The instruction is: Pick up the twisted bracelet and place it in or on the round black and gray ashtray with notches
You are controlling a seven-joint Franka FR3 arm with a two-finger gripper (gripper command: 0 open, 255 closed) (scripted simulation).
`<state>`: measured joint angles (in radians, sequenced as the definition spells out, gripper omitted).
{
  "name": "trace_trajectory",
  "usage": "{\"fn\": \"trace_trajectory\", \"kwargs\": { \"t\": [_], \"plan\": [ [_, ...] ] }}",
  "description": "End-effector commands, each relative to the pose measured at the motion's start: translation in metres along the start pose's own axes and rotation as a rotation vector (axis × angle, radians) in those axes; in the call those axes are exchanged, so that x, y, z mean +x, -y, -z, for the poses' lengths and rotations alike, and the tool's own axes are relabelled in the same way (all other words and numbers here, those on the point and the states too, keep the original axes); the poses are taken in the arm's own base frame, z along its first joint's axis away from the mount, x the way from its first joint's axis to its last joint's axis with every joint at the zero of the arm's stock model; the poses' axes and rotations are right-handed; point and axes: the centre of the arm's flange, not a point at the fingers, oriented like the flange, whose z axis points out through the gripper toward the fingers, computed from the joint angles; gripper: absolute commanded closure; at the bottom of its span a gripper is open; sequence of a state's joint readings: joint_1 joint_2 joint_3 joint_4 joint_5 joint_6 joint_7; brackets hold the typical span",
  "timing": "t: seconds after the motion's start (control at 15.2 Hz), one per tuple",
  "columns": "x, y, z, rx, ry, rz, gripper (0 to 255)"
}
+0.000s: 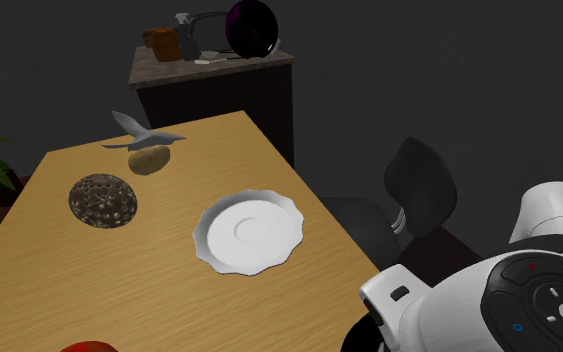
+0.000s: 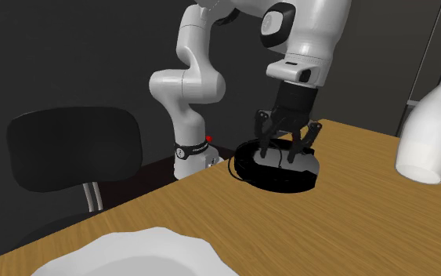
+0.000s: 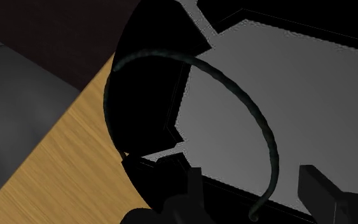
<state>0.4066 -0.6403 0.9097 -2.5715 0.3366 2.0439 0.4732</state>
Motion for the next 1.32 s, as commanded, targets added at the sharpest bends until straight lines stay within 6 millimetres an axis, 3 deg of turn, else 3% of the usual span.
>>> {"fn": "trace_trajectory", "kwargs": {
  "t": [0.0,0.53,1.25],
  "plan": [
    [0.000,0.000,0.000,0.000,0.000,0.000,255],
    [0.000,0.000,0.000,0.000,0.000,0.000,255],
    [0.003,-0.011,0.057,0.000,0.000,0.000,255]
  ]
}}
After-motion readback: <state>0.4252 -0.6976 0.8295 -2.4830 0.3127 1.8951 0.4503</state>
